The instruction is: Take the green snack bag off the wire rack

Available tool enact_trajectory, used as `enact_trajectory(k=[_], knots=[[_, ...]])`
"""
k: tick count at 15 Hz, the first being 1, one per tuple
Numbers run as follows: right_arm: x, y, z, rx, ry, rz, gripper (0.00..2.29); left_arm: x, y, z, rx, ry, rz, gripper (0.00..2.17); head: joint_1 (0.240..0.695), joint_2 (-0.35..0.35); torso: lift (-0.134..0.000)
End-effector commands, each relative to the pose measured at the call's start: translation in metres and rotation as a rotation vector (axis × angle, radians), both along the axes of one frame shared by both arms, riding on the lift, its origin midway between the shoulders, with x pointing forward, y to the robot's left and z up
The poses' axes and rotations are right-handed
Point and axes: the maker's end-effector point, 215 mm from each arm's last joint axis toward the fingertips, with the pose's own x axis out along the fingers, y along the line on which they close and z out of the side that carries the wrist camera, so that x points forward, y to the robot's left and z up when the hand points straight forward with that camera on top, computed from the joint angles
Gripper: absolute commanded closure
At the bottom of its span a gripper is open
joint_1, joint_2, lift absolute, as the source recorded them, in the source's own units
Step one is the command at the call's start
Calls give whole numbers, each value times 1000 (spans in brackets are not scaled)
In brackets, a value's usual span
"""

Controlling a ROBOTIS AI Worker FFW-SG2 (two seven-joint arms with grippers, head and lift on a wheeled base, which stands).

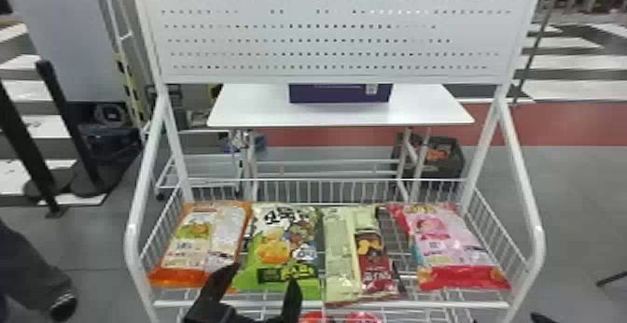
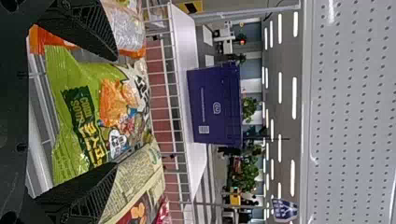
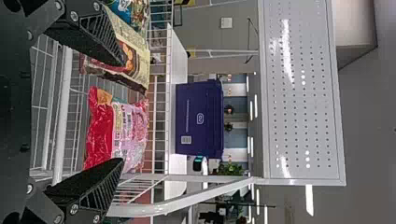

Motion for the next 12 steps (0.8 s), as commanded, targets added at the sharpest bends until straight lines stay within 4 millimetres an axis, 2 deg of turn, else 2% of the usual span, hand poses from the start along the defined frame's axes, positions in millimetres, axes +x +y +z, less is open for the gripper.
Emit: enact_trajectory(k=[1, 3, 7, 12], knots=[[1, 1, 1, -1, -3, 2, 167, 19, -19, -15, 28, 44, -23, 83, 499, 0, 0], [1, 0, -3, -1, 4, 0, 167, 33, -28, -21, 32, 63, -37, 83, 499, 0, 0], [3, -3, -6, -3, 6, -3, 167, 61, -29, -39, 64, 118, -34, 83, 499, 0, 0], [4, -5, -6, -8, 6, -1, 167, 72, -21, -53, 85, 174, -27, 90, 499, 0, 0]])
